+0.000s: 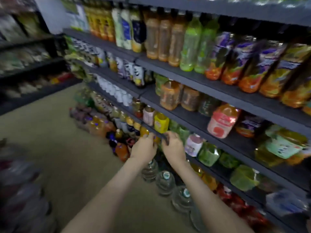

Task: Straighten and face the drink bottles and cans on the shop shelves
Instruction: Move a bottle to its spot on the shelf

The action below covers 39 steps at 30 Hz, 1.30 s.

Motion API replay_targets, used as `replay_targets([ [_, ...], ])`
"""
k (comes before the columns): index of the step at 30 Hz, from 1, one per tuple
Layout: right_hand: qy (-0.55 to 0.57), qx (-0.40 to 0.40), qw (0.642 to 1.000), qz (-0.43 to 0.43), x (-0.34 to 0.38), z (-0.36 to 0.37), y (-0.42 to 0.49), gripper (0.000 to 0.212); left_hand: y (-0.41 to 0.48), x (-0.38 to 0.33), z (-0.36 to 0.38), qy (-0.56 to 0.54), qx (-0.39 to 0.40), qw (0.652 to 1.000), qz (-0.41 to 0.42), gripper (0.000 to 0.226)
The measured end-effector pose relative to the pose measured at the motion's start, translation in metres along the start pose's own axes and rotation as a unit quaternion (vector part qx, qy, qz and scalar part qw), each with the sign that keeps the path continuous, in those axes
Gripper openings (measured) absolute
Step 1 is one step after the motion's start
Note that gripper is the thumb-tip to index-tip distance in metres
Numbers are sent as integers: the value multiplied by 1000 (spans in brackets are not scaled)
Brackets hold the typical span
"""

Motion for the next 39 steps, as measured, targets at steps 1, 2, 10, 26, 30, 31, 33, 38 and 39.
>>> replay_targets([
  [1, 4, 13, 1000, -4, 17, 18, 12, 29, 3, 24, -13, 5, -7, 1000, -1, 30],
  [2, 10, 26, 1000, -11, 33, 35, 23, 29, 5, 46, -27, 8, -10, 1000, -1, 30],
  [10, 11, 55, 995, -82, 126, 124, 107, 27, 49, 170, -85, -14, -13, 999, -30, 30],
  [26, 21, 109, 991, -77, 258, 272, 367, 21, 262, 395, -202, -2, 17, 993, -118, 28],
  [30, 13, 105, 994, -11, 250, 284, 388, 23, 305, 415, -201, 16, 61, 995, -78, 28],
  [31, 10, 95, 995, 8, 244, 283, 391, 23, 316, 415, -198, 21, 76, 995, -62, 28],
  [33, 7, 75, 996, 55, 233, 277, 390, 28, 333, 409, -189, 36, 114, 993, -17, 30],
  [38, 10, -25, 988, 150, 209, 255, 356, 32, 352, 373, -159, 79, 199, 971, 109, 39],
  [39, 7, -43, 984, 170, 203, 252, 346, 32, 351, 364, -153, 86, 206, 965, 135, 38],
])
Point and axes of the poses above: each hand's wrist, its own y-axis towards the middle knuckle, its own z-axis out of the palm, x = y × z, the point moved 5 cm from there along y, towards the middle knuckle, and after that the axes turned 9 degrees about x, right-handed, at the moved point
